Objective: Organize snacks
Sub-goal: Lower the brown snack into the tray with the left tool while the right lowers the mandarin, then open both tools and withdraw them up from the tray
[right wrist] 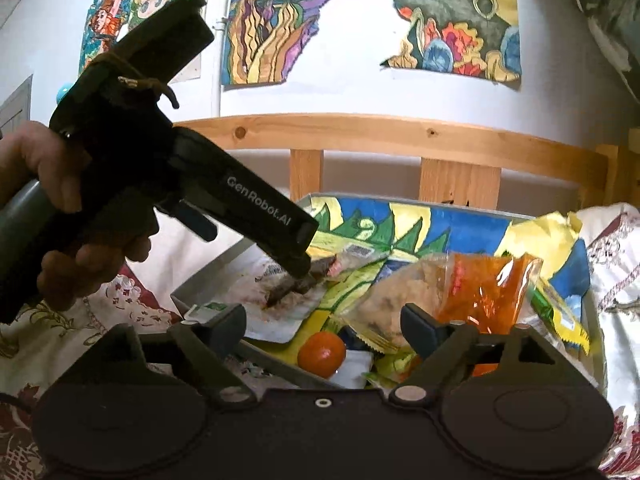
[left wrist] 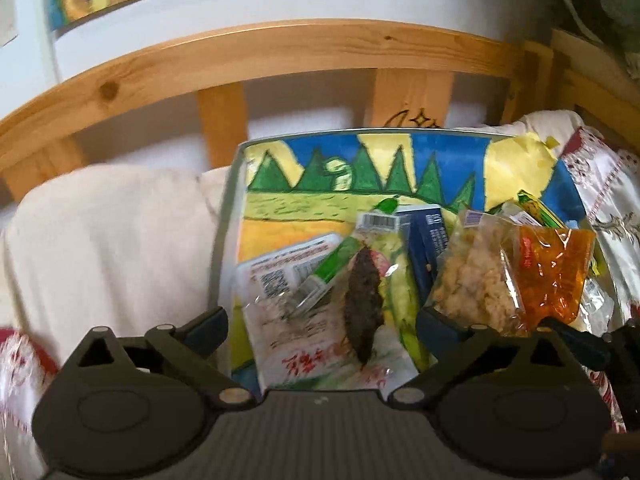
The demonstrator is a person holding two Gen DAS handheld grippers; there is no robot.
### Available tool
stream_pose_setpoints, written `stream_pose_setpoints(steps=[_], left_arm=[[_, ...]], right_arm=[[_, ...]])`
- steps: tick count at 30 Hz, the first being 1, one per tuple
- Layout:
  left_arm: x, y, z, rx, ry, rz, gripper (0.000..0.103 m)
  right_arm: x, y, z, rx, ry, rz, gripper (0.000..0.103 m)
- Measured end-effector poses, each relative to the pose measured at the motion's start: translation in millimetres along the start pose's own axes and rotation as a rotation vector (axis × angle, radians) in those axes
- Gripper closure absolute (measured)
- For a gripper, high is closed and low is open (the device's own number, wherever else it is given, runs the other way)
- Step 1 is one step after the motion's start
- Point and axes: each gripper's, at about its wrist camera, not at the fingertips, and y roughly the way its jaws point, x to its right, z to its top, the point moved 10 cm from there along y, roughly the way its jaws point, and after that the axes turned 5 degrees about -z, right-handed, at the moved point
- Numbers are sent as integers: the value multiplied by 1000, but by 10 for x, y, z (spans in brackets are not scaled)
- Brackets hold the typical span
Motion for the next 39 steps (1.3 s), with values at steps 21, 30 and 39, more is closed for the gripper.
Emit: stream_pose_setpoints(steps=[21, 30, 39], left_arm=[[-316, -667, -169, 104, -206, 159, 1], [-328, -1056, -403, 168, -197, 209, 1], [-355, -1341, -764, 196, -279, 191, 1]], right_arm=[[-18, -208, 308, 83, -28, -60, 1], [115, -434, 459, 101, 34, -119, 1], [223, -716, 558, 110, 86, -192, 1]])
